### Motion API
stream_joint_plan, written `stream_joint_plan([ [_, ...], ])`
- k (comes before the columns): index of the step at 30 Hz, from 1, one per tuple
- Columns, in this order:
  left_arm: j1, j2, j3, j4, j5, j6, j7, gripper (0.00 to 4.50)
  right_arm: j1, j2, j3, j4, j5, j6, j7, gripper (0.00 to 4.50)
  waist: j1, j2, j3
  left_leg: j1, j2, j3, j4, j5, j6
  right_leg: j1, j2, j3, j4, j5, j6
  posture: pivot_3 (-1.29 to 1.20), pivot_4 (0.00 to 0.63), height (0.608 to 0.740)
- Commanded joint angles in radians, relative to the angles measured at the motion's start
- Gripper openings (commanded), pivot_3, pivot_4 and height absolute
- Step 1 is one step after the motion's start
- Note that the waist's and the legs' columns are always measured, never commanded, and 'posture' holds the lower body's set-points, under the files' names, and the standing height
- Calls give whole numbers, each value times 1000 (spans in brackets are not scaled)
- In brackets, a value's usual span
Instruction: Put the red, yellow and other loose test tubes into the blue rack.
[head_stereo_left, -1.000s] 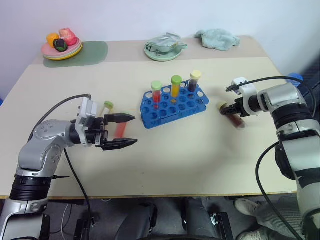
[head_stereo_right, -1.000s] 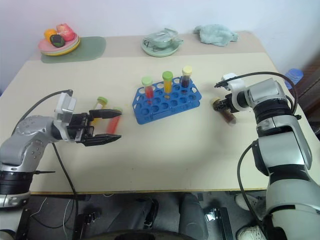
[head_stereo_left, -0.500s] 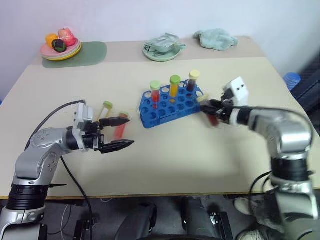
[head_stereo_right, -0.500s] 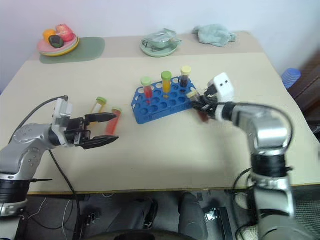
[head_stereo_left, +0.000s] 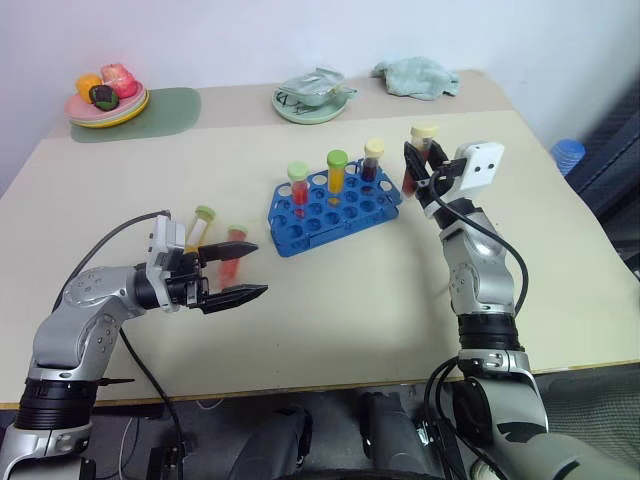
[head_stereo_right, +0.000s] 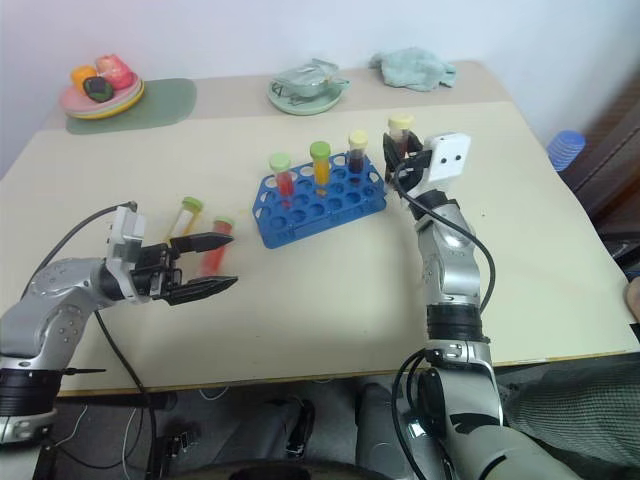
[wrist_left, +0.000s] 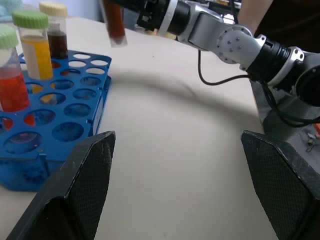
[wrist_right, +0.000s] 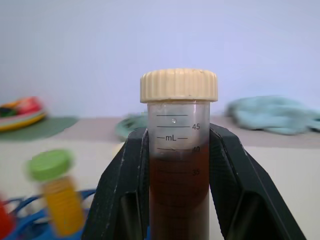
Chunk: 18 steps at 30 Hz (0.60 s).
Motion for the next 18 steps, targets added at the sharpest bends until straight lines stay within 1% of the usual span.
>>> stream_joint_plan([
  [1, 17, 7, 47, -53, -22, -7, 21, 4117, -61, 26, -15, 96, 35, -120, 14, 1356, -4, 0, 0, 0, 1, 0, 0, 0, -1, 0, 1, 0, 0, 0, -1, 0, 150, 740],
  [6, 31, 10, 64, -67, -25, -2, 35, 4117, -89, 57, -6, 182, 58, -184, 45, 1356, -15, 0, 0, 0, 6, 1, -1, 1, -3, 0, 5, 0, 0, 2, -3, 0, 150, 740],
  [18, 59, 21, 85, -98, -42, 14, 63, 4117, -149, 104, -2, 382, 63, -339, 88, 1356, -23, 1, 0, 1, 8, 2, -1, 1, -5, -1, 7, 0, 0, 3, -6, 0, 150, 740],
])
